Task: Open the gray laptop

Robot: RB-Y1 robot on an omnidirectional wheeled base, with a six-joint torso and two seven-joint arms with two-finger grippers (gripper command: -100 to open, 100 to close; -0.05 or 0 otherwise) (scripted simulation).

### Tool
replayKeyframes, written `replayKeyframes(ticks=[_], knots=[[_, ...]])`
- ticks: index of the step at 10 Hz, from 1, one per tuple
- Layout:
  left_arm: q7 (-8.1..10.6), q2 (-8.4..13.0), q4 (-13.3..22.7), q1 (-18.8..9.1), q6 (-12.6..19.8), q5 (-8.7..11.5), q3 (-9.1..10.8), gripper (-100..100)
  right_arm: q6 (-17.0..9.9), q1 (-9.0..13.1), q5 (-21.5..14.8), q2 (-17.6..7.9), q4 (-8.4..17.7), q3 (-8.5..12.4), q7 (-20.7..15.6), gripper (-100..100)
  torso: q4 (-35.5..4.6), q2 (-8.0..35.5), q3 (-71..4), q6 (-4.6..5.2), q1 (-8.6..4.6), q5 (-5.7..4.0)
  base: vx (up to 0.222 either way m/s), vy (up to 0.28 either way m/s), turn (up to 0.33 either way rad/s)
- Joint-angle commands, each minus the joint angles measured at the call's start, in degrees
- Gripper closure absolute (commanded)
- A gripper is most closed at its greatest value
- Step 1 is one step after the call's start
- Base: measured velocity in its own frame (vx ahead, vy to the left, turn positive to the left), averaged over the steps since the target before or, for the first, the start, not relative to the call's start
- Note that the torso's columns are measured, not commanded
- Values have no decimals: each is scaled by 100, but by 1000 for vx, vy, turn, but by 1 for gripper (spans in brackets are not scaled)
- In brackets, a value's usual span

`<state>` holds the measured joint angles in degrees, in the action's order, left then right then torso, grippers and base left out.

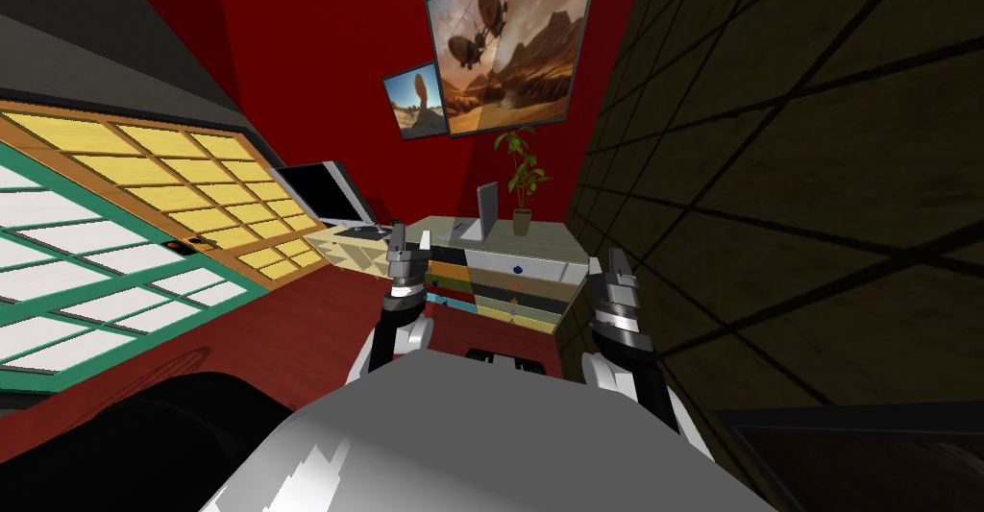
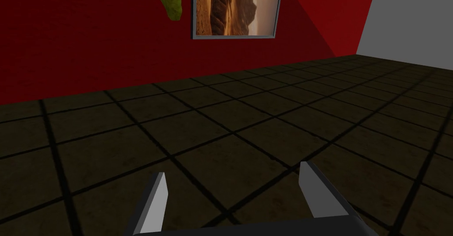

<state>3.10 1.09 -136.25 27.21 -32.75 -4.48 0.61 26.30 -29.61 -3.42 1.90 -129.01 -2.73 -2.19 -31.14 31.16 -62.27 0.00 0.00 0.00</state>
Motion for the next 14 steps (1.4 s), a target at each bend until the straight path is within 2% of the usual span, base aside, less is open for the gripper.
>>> replayKeyframes(ticks=[1, 2, 4, 6, 7, 9, 10, 11, 12, 13, 14], knots=[[0, 0, 0, 0, 0, 0, 0, 0, 0, 0, 0, 0, 0, 0, 0, 0, -423, 423, -846, 0, 0, 0, 0, 0, 0], [24, 165, -3, -24, 106, 46, 18, -100, 0, 0, 0, 0, 0, 0, 0, 0, -846, 846, -1692, 0, 0, 0, 7, 10, -13], [81, 418, -27, -81, 356, 154, 61, -100, -1, -1, 0, 0, 3, 0, 0, 0, -1090, 1090, -2200, 0, 7, 2, 8, 25, -27], [166, 696, -82, -168, 663, 313, 126, -100, -1, -1, 0, 0, 3, 0, 0, 0, -1112, 1109, -2230, 0, 5, 2, 14, 41, -37], [166, 696, -82, -168, 732, 313, 126, -100, -1, -1, 0, -1, 3, 0, 0, 0, -1113, 1111, -2231, 0, 4, 1, 10, 36, -17], [273, 1003, -163, -282, 1098, 516, 211, -100, -1, -1, 0, 0, 3, 0, 0, 0, -1115, 1114, -2229, 0, -2, -1, 13, 40, -43], [273, 1003, -163, -282, 1214, 516, 211, -100, -1, -1, 0, 0, 3, 0, 0, 0, -1114, 1113, -2230, 0, 2, 0, 10, 37, -17], [334, 1168, -208, -348, 1414, 630, 259, -100, -1, -1, 0, 0, 3, 0, 0, 0, -1114, 1114, -2229, -1, -1, 0, 16, 40, -28], [334, 1168, -208, -348, 1489, 630, 259, -100, -1, -1, 0, 0, 3, 0, 0, 0, -1114, 1111, -2231, 0, 1, 0, 12, 30, -20], [397, 1340, -252, -419, 1694, 749, 310, -100, -1, -1, 0, 0, 3, 0, 0, 0, -1114, 1113, -2230, 0, -4, -1, 13, 31, -43], [397, 1340, -252, -419, 1781, 749, 310, -100, -1, -1, 0, 0, 3, 0, 0, 0, -1114, 1112, -2230, 1, -1, -1, 11, 27, -23]])
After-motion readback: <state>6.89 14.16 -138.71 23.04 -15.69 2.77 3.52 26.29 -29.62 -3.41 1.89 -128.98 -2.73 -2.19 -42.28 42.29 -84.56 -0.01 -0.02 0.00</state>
